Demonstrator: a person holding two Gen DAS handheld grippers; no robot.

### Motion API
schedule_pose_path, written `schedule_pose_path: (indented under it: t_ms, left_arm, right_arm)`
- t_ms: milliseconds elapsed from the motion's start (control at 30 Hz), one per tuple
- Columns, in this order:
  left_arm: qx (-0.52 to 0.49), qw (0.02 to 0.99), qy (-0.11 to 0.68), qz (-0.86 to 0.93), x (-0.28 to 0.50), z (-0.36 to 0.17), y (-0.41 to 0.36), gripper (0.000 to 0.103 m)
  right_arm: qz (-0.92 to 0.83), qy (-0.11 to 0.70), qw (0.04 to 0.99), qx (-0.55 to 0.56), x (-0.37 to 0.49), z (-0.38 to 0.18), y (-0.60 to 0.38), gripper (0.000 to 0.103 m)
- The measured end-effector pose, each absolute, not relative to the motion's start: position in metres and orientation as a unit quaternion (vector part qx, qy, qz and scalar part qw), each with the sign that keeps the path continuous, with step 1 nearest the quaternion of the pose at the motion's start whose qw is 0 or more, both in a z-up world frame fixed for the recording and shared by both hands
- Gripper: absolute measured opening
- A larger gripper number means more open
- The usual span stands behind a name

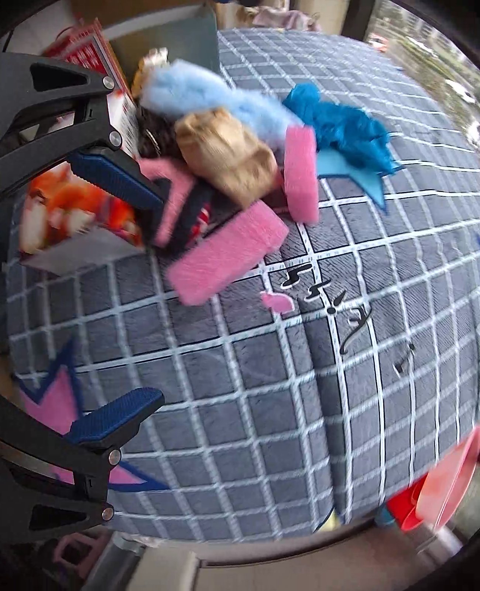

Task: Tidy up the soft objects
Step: 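Grasp the blue cloth with the left tool while the right grasps a pink sponge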

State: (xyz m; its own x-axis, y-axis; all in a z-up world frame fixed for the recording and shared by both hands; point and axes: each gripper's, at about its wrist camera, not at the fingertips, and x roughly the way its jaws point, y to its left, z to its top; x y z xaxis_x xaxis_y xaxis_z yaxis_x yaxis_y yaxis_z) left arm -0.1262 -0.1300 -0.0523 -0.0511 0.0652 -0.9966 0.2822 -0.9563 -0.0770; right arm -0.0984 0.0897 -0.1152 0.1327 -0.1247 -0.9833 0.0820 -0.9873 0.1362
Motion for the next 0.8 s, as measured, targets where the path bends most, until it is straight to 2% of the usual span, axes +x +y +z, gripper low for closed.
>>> schedule_pose_path:
  t_ms: [167,400,600,800]
  left_arm:
    - [0.705,0.086,0.109,-0.695,-0.165,-0.086,-0.114,0.092]
    - [0.716,0.105,0.105,-0.682,-0.19,-0.113,-0.107,0.092]
    - [0.713,0.107,0.091,-0.687,-0.2,-0.128,-0.096,0.092]
    - [0.716,0.107,0.086,-0.684,-0.203,-0.153,-0.09,0.092]
  right_arm:
    - [-0.657,0.01,0.082,0.75,-0.121,-0.137,0.098,0.098]
    - [-0.704,-0.003,0.012,0.71,-0.158,-0.119,0.172,0.098]
    - [-0.705,0.006,0.106,0.701,-0.149,-0.105,0.155,0.098]
    - [-0.699,0.086,0.17,0.689,-0.13,-0.114,0.106,0.098]
